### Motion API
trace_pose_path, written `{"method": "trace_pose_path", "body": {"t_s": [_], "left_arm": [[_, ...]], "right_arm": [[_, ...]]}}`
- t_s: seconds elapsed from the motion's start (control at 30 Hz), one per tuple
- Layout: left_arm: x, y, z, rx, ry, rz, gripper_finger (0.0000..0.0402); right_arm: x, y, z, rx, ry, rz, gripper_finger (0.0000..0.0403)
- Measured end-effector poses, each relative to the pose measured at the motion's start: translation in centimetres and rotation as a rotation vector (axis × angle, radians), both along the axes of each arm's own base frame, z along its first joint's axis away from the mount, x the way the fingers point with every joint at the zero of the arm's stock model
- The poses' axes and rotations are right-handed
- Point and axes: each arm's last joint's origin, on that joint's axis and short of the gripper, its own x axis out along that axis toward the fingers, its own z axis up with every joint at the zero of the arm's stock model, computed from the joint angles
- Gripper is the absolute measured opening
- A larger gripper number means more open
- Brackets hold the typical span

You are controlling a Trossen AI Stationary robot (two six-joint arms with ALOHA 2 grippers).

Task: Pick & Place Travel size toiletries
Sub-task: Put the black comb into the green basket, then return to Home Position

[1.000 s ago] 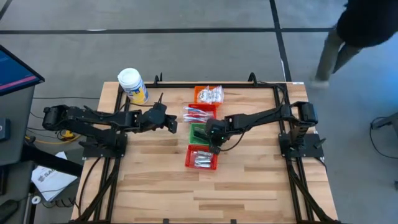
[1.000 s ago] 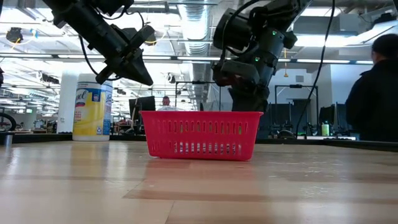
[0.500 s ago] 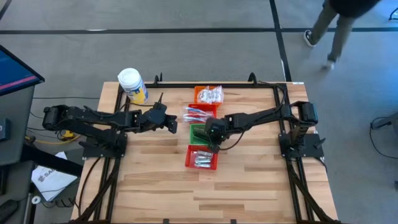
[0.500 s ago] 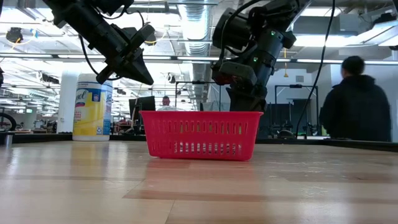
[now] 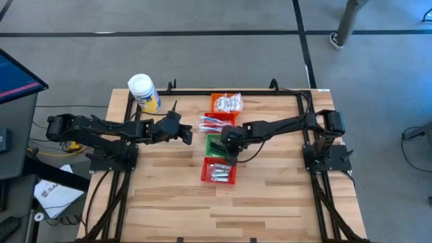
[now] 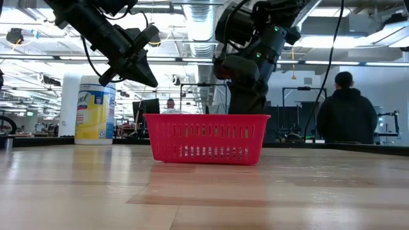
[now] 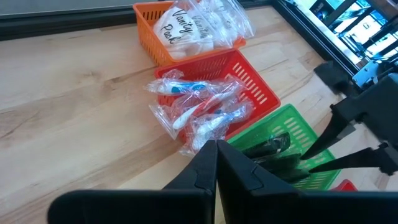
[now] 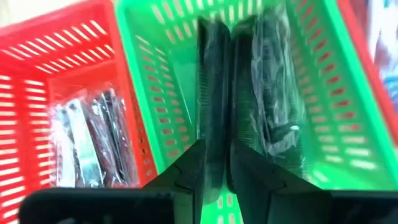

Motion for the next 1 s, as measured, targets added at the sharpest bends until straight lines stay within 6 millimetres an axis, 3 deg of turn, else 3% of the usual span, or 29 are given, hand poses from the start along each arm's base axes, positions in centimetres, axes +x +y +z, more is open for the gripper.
{"method": "trace_pose_path", "body": {"t_s": [0.3,0.53,0.8,1.0], "left_arm": [[0.0,0.0,0.0,0.0,-0.001,0.0,0.0002],[0.0,0.0,0.0,0.0,-0.001,0.0,0.0002],[0.0,0.1,0.0,0.0,-0.002,0.002,0.0002],[0.0,0.1,0.1,0.012,0.001,-0.007,0.0002]], "right_arm": [[1.0,-0.2,3.0,-0.111,0.009,0.132,0.0067],[0.9,-1.0,3.4,-0.138,0.031,0.122,0.0067],[-0.1,-2.1,3.9,-0.113,0.046,0.074,0.0067],[-2.3,-1.3,4.3,-0.076,-0.044,0.077,0.0067]]}}
